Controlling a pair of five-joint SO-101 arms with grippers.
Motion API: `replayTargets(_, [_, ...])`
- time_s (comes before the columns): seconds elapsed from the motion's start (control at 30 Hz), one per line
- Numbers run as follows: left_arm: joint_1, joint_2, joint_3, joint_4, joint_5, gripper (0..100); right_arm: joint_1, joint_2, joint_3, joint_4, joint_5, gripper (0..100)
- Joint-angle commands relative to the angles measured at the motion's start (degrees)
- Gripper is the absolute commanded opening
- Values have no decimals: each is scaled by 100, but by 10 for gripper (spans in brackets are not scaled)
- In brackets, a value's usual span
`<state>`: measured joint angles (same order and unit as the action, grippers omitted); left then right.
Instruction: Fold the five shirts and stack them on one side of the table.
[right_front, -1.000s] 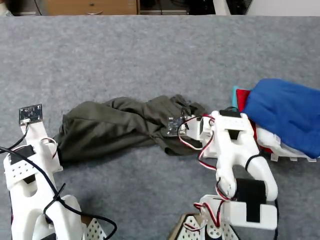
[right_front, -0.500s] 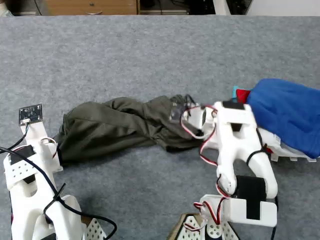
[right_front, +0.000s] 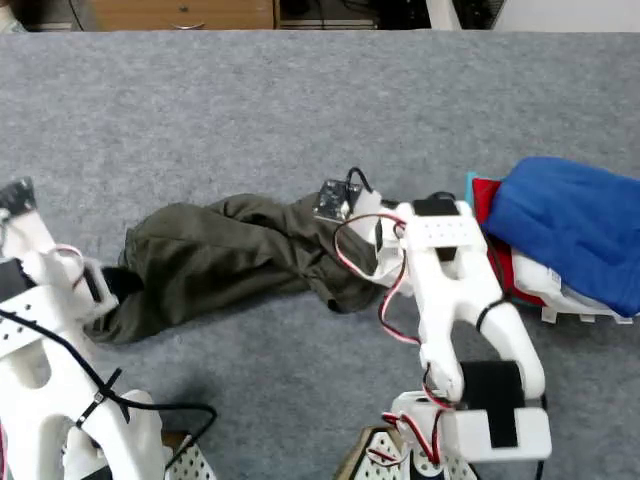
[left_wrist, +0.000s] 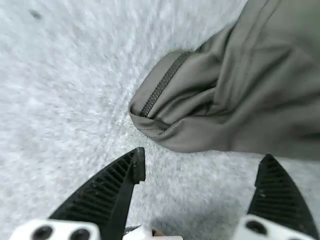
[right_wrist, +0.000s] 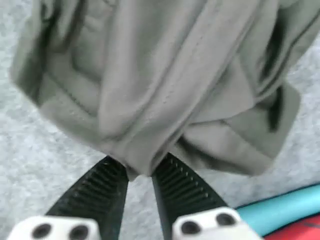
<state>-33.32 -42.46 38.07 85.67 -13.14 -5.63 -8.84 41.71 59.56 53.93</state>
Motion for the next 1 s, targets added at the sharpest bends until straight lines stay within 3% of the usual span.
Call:
replayTargets(0.0, [255,-4,-1248,246,492,356,453,-673,321,-62,-62,5])
replayTargets(0.23, [1758,1569,-2057,-141,1890,356,1420,-1903,734,-18,501,5])
replayTargets(0.4, [2391,3530,-3112,-404,2479,356,1473,-2475,1473,-176,668,5])
replayTargets(0.6, [2470,5534,-5116,431,2593,340,1297,-2642,2202,-1046,659,5])
replayTargets(0.97, [2251,7978,-8044,1512,3684,117,1288,-2633,2290,-1248,659,5])
